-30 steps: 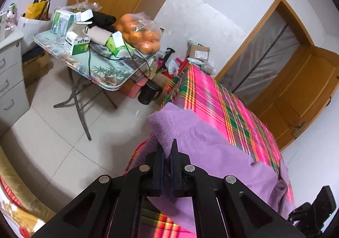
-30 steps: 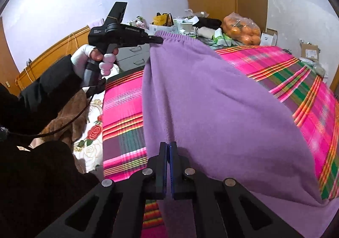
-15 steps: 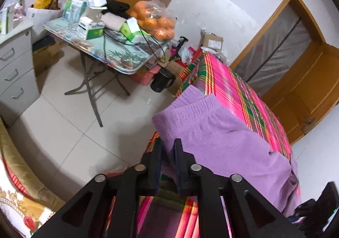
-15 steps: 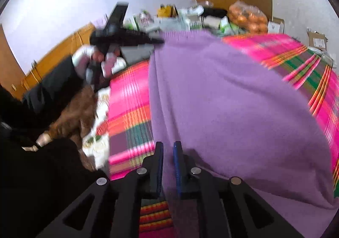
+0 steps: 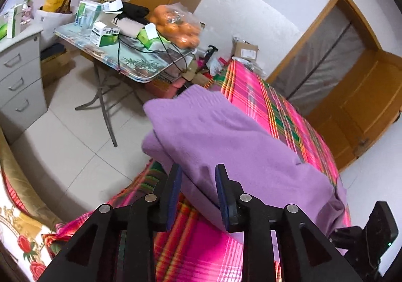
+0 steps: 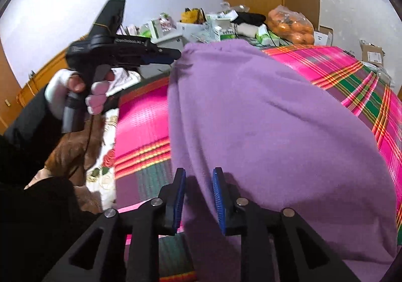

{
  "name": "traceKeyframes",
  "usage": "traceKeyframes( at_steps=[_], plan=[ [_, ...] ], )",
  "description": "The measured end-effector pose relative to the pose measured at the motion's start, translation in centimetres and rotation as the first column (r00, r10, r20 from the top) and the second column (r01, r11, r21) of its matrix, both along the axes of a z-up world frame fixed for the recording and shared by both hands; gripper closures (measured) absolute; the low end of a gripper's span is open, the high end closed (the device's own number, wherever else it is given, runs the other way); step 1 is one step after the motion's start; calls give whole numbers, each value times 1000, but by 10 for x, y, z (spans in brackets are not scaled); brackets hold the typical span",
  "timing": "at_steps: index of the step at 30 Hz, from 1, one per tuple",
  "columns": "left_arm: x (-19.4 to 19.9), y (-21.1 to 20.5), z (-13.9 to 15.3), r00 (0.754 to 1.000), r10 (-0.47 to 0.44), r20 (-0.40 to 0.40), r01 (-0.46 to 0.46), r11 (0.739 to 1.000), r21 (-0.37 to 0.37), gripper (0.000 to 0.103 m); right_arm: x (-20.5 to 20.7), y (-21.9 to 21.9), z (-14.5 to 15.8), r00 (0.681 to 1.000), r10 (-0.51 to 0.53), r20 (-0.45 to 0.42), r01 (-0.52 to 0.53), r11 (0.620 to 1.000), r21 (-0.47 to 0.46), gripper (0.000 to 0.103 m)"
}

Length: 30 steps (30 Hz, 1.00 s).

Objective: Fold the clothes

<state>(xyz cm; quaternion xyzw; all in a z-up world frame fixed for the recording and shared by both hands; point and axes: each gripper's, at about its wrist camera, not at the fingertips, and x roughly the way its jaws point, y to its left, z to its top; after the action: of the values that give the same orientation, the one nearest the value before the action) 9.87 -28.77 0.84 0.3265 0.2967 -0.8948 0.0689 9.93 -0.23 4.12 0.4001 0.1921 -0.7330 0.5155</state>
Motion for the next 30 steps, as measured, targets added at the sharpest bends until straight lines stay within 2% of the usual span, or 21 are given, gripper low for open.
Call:
traceKeyframes(
  at_steps=[3,6,9,13,15,18,24,26,27,28,30],
  plan=[
    [-5,-2,-3,1000,19,10,-19,1000,18,75,-1,0,-1,1000,-4,-3,4,1000,4,100],
    [-7,-2,0,999,32,11,-32,999,18,75,4,1,7,1000,7,9,-6,1000,-25,100],
    [-3,-3,3,999,43,-3,-43,999,18,75,17,2,18,998,54,-21,-55,997,-48,100],
    [-2,-13,-1,997,81,8,-81,996,31,75,13,-2,-2,998,63,14,-63,998,10,100],
    [-2,-19,-1,995,104,8,-104,994,37,74,11,0,-2,998,55,34,-54,999,-4,99],
    [-6,-27,2,992,128,3,-128,991,36,63,13,0,0,998,62,26,-62,998,-2,97],
    [-27,-36,-3,990,140,28,-142,989,48,63,14,-1,-1,997,69,28,-69,998,0,96],
    [-32,-37,-6,990,140,36,-141,989,52,66,12,0,-2,997,68,34,-68,998,-3,96],
    [-33,-36,-5,989,141,32,-143,989,34,85,12,0,-2,997,68,39,-68,998,-4,96],
    [-33,-35,-4,989,143,26,-144,989,20,96,12,0,-1,997,68,45,-67,998,-6,96],
    [-30,-35,-2,989,146,7,-146,989,10,97,12,1,4,995,81,63,-79,996,-29,99]
  ],
)
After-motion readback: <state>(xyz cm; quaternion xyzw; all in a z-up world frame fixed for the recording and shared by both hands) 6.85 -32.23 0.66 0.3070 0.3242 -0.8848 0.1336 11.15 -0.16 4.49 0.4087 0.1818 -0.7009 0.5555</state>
